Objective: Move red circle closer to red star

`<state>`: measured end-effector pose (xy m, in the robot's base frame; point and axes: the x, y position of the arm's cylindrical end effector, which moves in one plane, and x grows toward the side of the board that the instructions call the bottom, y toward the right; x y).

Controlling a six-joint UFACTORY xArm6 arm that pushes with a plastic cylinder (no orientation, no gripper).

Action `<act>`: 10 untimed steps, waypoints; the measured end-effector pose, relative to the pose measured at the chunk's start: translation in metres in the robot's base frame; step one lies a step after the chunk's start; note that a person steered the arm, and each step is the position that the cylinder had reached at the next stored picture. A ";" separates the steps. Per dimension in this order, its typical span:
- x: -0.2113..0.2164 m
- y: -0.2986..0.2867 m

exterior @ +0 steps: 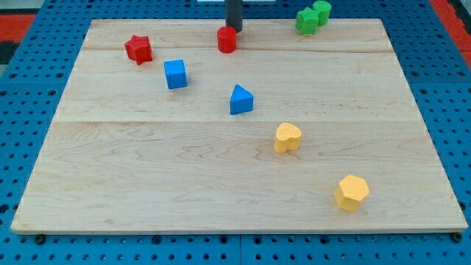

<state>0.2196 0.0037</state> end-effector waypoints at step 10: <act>0.043 -0.041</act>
<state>0.2624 -0.0369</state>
